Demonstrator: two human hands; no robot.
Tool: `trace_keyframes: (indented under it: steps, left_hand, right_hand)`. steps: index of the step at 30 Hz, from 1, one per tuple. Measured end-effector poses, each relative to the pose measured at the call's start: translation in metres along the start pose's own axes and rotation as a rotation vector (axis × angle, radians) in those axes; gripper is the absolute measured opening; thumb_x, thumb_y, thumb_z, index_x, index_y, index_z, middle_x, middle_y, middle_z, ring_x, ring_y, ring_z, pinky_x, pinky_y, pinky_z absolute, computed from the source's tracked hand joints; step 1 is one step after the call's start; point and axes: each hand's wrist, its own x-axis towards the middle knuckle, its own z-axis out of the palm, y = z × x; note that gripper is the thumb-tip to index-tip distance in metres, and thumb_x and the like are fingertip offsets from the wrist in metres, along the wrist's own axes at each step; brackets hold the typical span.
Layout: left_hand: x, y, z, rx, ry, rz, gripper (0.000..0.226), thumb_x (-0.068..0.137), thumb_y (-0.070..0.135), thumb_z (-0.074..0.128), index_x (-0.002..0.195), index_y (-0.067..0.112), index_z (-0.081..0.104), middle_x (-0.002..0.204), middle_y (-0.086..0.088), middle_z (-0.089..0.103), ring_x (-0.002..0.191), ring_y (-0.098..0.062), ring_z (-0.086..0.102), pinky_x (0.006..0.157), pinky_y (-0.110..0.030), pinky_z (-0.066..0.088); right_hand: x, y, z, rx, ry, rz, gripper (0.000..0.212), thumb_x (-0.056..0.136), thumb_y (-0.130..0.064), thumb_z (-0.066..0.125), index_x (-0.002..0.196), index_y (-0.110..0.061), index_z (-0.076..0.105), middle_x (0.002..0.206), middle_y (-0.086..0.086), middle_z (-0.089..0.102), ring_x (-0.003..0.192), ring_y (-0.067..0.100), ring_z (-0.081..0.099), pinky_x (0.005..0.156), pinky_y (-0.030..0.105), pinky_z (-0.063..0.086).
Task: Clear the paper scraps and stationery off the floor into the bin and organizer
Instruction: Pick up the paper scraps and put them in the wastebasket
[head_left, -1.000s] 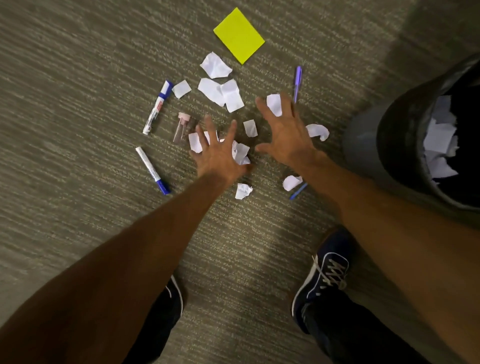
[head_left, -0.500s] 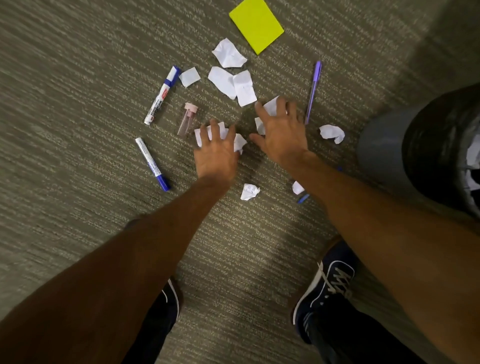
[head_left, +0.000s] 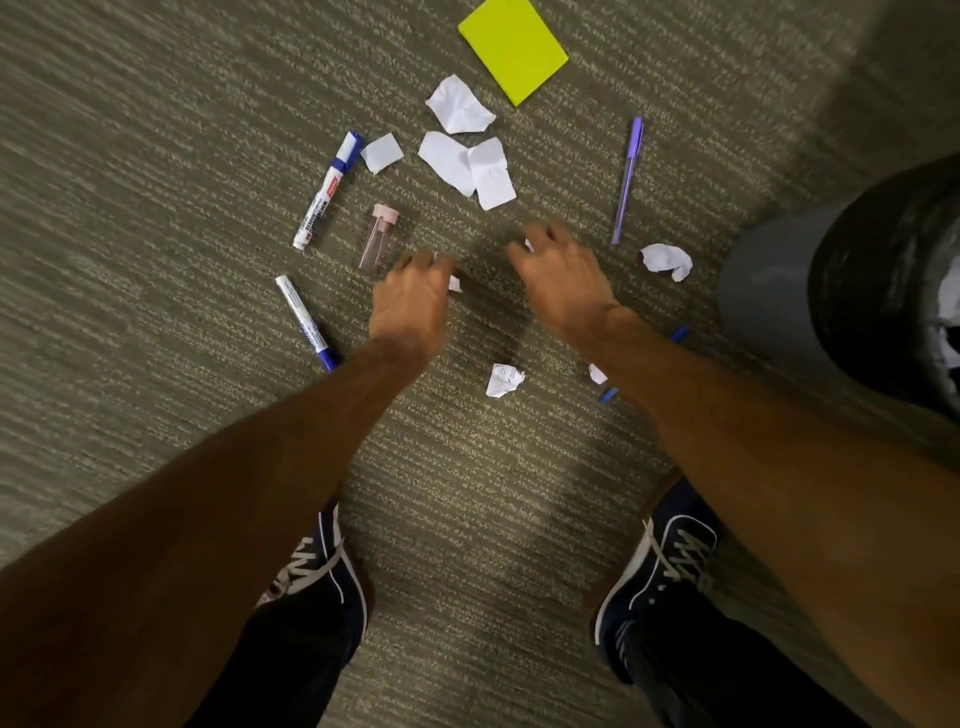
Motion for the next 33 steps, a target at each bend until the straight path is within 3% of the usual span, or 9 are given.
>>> trace_keyframes:
  steps: [7, 11, 15, 20, 24, 29, 33]
  left_hand:
    - [-0.018, 0.015, -0.032, -0.056, 0.104, -0.046, 0.035, 0.093, 0.003, 0.063, 0.127, 0.008, 0.060, 0.118, -0.013, 0.068, 0.100, -0.029, 0.069, 0.089, -0.040, 0.055]
    - [-0.033, 0.040, -0.066, -0.108, 0.173, 0.021, 0.035, 0.092, 0.000, 0.063, 0.126, 0.007, 0.062, 0.115, -0.014, 0.070, 0.098, -0.028, 0.071, 0.087, -0.037, 0.056]
    - [-0.051, 0.081, -0.113, -0.156, 0.247, 0.087, 0.030, 0.093, 0.001, 0.063, 0.122, 0.005, 0.065, 0.110, -0.018, 0.072, 0.096, -0.032, 0.071, 0.085, -0.039, 0.055]
    - [-0.077, 0.141, -0.167, -0.228, 0.286, 0.244, 0.025, 0.089, -0.007, 0.059, 0.112, -0.001, 0.069, 0.106, -0.021, 0.072, 0.092, -0.038, 0.070, 0.083, -0.048, 0.057]
    - [-0.090, 0.196, -0.193, -0.216, 0.242, 0.369, 0.030, 0.090, -0.005, 0.055, 0.116, 0.002, 0.068, 0.114, -0.018, 0.070, 0.102, -0.039, 0.065, 0.088, -0.051, 0.051]
    - [-0.097, 0.268, -0.202, -0.217, 0.182, 0.534, 0.038, 0.085, -0.012, 0.057, 0.121, -0.002, 0.066, 0.114, -0.021, 0.069, 0.101, -0.040, 0.066, 0.086, -0.051, 0.053]
    - [-0.091, 0.314, -0.194, -0.151, 0.110, 0.647, 0.049, 0.085, -0.015, 0.055, 0.132, -0.001, 0.058, 0.127, -0.021, 0.064, 0.111, -0.039, 0.063, 0.095, -0.047, 0.050]
  right_hand:
    - [-0.024, 0.013, -0.027, 0.211, 0.157, 0.076, 0.040, 0.091, 0.000, 0.065, 0.130, -0.005, 0.057, 0.129, 0.018, 0.060, 0.116, 0.037, 0.056, 0.095, 0.047, 0.051]
    - [-0.057, 0.016, -0.061, 0.295, 0.302, 0.041, 0.028, 0.086, 0.015, 0.053, 0.110, 0.005, 0.064, 0.110, 0.023, 0.064, 0.100, 0.040, 0.060, 0.078, 0.048, 0.054]
    - [-0.099, 0.025, -0.100, 0.386, 0.444, 0.050, 0.026, 0.075, 0.017, 0.051, 0.093, 0.007, 0.068, 0.095, 0.023, 0.066, 0.087, 0.040, 0.063, 0.069, 0.045, 0.050]
    - [-0.154, 0.045, -0.144, 0.514, 0.640, 0.185, 0.024, 0.073, 0.016, 0.054, 0.089, 0.006, 0.070, 0.089, 0.020, 0.069, 0.080, 0.039, 0.066, 0.067, 0.047, 0.056]
    - [-0.202, 0.073, -0.172, 0.594, 0.804, 0.345, 0.028, 0.074, 0.016, 0.059, 0.093, 0.002, 0.073, 0.093, 0.016, 0.072, 0.080, 0.033, 0.070, 0.068, 0.043, 0.059]
    - [-0.258, 0.111, -0.188, 0.637, 0.809, 0.534, 0.023, 0.078, 0.013, 0.064, 0.094, -0.001, 0.073, 0.094, 0.014, 0.071, 0.081, 0.029, 0.069, 0.070, 0.042, 0.057]
    - [-0.286, 0.142, -0.182, 0.670, 0.740, 0.659, 0.022, 0.082, 0.009, 0.061, 0.097, -0.003, 0.072, 0.097, 0.014, 0.071, 0.085, 0.029, 0.069, 0.075, 0.047, 0.057]
